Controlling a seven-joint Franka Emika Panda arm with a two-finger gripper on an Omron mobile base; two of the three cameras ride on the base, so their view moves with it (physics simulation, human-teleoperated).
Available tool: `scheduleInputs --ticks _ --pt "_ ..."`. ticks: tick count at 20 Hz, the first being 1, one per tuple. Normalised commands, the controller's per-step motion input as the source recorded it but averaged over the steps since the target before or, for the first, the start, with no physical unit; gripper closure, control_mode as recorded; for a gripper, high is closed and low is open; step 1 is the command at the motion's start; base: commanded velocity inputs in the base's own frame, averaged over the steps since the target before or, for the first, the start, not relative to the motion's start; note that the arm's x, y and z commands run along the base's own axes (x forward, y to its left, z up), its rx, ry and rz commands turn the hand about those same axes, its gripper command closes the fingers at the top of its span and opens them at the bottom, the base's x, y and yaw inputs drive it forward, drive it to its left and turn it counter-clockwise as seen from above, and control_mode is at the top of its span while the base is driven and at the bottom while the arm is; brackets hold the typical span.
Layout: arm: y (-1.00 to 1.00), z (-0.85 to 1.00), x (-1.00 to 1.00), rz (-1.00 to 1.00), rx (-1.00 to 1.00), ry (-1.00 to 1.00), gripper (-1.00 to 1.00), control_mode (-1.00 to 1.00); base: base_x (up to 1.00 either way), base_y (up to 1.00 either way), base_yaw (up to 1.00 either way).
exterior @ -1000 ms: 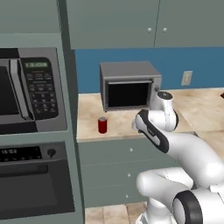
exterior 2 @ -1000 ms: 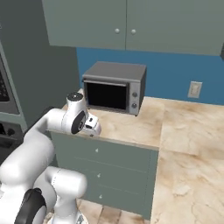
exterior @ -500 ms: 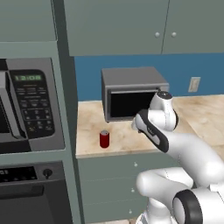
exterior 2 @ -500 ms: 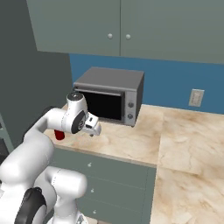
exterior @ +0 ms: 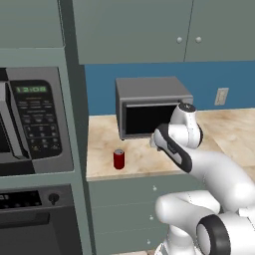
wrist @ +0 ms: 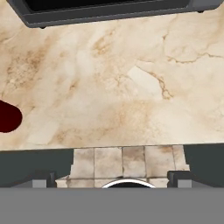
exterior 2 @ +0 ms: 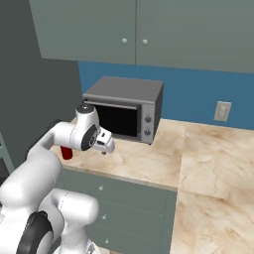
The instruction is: Four empty soda cans are scattered around the kitchen. Gather all the cans and cluster them next to the stove for recycling.
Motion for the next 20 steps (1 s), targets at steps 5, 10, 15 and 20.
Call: scheduleInputs --ticks 5,10,15,20 --pt "0.0 0.0 0.0 0.0 0.0 0.0 -1.0 1.0 0.0 0.0 0.0" --pt "0.0 0.0 0.0 0.0 0.0 0.0 -1.0 1.0 0.0 0.0 0.0" --pt "0.0 0.01 -0.04 -0.03 0.0 -0.02 -1.0 -1.0 0.0 0.0 0.0" --pt "0.11 0.13 -0.05 -0.08 0.0 0.0 -1.0 -1.0 0.0 0.0 0.0"
